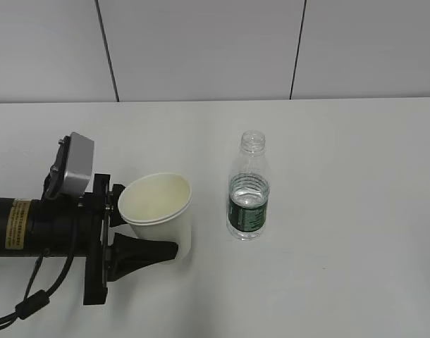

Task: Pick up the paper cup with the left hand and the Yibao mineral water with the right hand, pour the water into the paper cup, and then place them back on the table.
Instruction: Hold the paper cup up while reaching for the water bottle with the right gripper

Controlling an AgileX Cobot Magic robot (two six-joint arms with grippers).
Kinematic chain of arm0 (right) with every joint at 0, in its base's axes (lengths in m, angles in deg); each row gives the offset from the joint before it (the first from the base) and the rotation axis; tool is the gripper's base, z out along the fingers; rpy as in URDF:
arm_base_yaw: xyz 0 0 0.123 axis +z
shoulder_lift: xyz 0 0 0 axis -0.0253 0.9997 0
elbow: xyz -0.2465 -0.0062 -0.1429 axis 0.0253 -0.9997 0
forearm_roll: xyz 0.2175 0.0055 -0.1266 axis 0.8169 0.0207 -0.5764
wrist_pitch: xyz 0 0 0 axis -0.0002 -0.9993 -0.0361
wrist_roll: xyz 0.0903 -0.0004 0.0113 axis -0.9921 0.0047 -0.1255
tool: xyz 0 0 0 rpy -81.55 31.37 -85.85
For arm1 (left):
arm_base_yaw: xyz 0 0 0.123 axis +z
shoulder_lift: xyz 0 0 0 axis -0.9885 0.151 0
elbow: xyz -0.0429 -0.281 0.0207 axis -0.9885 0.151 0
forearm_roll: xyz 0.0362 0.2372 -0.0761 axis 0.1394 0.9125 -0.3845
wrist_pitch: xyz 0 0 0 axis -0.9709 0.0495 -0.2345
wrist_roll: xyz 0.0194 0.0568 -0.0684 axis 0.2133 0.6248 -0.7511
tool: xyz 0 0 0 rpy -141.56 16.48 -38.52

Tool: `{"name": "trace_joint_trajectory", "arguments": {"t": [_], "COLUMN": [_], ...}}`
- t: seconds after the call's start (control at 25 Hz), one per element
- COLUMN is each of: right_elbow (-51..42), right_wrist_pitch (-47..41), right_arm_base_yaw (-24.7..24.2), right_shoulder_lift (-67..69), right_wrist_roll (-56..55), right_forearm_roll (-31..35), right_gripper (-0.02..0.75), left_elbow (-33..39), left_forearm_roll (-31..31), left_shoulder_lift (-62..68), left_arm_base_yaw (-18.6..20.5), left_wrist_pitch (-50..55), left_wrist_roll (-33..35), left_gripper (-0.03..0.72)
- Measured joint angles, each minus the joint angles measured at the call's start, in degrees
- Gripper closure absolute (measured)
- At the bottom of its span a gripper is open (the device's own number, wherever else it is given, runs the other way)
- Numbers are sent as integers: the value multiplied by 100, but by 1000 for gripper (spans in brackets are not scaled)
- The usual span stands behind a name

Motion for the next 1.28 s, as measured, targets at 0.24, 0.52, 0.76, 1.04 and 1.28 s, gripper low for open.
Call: {"name": "trace_joint_trajectory", "arguments": {"t": [0.24,0.52,0.76,1.04,1.28], "right_elbow": [0,0,0,0,0], "right_wrist_pitch": [0,0,0,0,0], "right_arm_base_yaw": [0,0,0,0,0], "right_shoulder_lift": [0,0,0,0,0], "right_wrist_roll": [0,10,10,10,10], "right_forearm_roll": [0,0,-52,-52,-52], "right_gripper": [239,239,239,230,69], "left_elbow": [0,0,0,0,0], "left_forearm_roll": [200,65,-26,-326,-273], "left_shoulder_lift": [0,0,0,0,0], "left_arm_base_yaw": [0,0,0,0,0], "left_wrist_pitch": [242,264,259,259,259], "left_wrist_roll": [0,0,0,0,0], "left_gripper": [256,256,256,256,256]}}
